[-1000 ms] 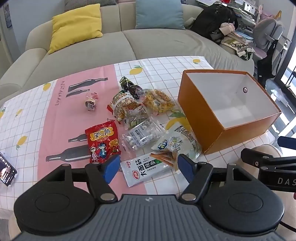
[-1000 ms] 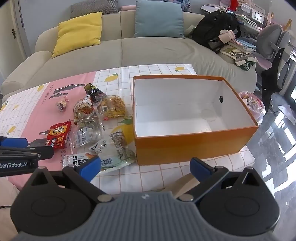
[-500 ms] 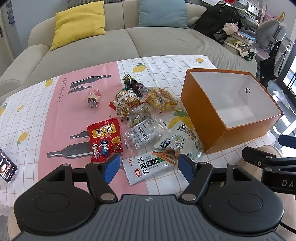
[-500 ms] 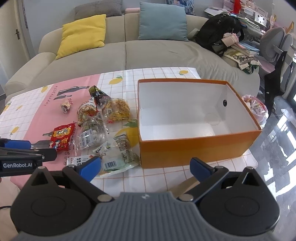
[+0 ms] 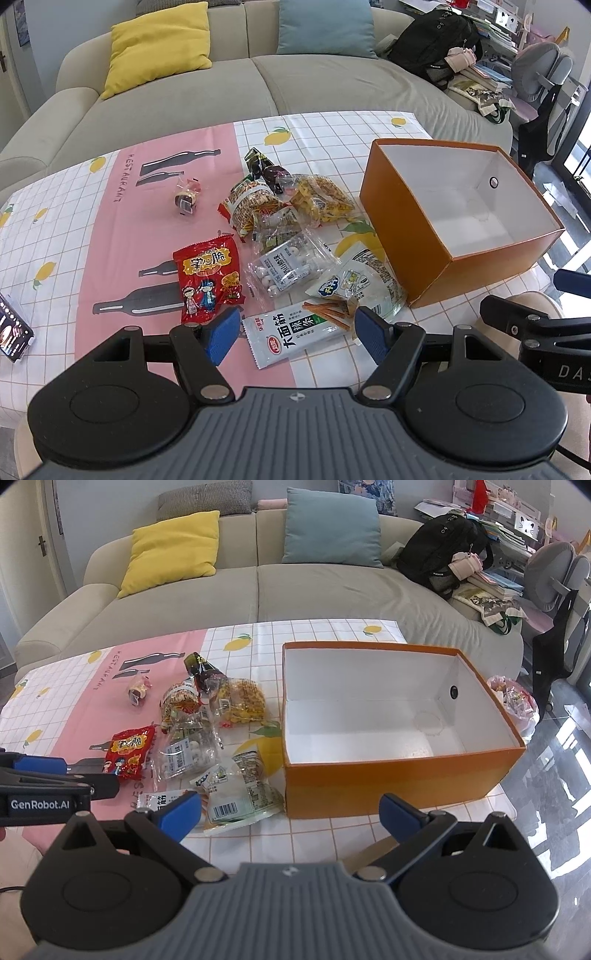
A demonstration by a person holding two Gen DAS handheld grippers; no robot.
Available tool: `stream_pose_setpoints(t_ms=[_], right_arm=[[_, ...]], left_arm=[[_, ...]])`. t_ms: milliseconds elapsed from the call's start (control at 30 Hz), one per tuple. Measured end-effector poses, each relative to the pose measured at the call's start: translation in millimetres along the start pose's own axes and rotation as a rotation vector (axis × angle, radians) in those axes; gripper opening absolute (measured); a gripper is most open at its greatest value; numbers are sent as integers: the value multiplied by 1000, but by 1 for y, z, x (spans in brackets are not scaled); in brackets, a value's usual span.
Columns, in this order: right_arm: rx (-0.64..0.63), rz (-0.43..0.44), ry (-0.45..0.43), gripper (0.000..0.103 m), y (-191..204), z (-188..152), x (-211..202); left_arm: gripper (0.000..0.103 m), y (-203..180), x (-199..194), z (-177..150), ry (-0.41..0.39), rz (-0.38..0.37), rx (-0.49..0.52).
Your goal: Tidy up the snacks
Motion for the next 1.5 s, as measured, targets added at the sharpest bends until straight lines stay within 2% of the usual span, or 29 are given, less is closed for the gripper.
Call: stream_pose_setpoints(t_ms=[1500], right_arm=[[-8,-3,9,100,0,-1,0]], left_arm=[[84,0,0,-2,9,-15,-16]])
Point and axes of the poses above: each gripper's, at about its wrist camera, not at the fingertips, and x roughly the way its jaws point, y to its left, z to its top, the point moved 7 cm from there along x, roughly the way its jaws point, and after that the axes turned 7 degrees about -x, right-handed, at the moved point
